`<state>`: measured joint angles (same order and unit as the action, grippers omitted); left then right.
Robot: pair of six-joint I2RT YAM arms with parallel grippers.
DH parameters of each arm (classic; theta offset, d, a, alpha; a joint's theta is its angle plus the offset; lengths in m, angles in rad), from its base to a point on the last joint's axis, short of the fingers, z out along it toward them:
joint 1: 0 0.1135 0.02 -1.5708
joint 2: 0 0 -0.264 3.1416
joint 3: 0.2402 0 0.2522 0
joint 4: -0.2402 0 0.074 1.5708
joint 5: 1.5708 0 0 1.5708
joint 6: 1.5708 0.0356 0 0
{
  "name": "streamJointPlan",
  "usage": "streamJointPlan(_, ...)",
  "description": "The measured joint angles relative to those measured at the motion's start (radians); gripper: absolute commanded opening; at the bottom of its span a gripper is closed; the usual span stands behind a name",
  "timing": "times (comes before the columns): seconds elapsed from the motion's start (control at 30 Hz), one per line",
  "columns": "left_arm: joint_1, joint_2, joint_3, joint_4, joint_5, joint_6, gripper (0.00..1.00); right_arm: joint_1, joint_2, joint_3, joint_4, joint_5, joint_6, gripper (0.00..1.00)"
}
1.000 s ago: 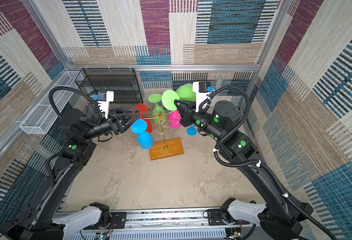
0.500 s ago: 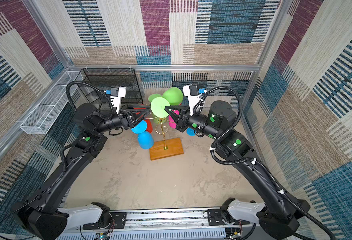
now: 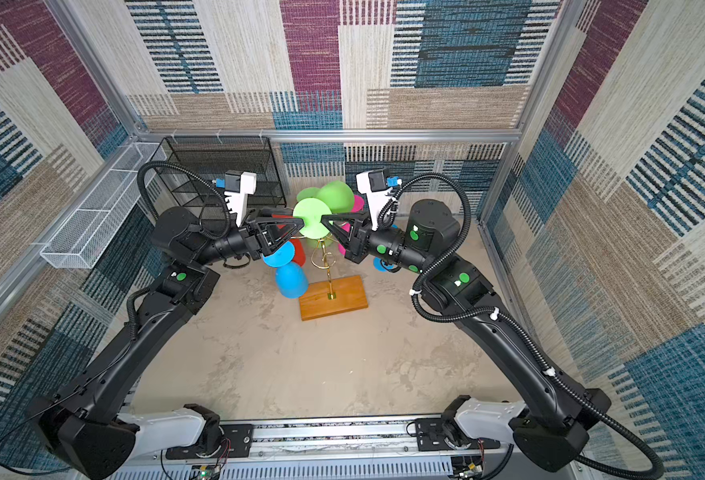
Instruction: Take the wine glass off the wine glass rack
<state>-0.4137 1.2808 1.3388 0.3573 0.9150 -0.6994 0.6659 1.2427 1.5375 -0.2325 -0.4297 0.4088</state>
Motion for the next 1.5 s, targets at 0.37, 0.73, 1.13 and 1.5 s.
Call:
streamJointPlan(0.37, -0.012, 0.008, -0.01, 0.069, 0.001, -0.062, 0.09, 0.013, 0.015, 0.0, 0.003, -0.008, 0.01, 0.0)
streamJointPlan(0.73, -0.013, -0.008, -0.024, 0.123, -0.037, -0.173, 0.0, 0.018, -0.002, -0.006, 0.015, 0.008, 0.0, 0.47)
streamJointPlan(1.13, -0.004, -0.031, 0.082, -0.108, -0.126, -0.248, 0.0, 0.018, -0.233, -0.276, 0.15, 0.262, -0.352, 0.99)
streamJointPlan(1.5, 0.0, -0.019, 0.138, -0.149, -0.089, -0.332, 0.0, 0.019, -0.112, -0.338, 0.336, 0.245, -0.709, 0.99)
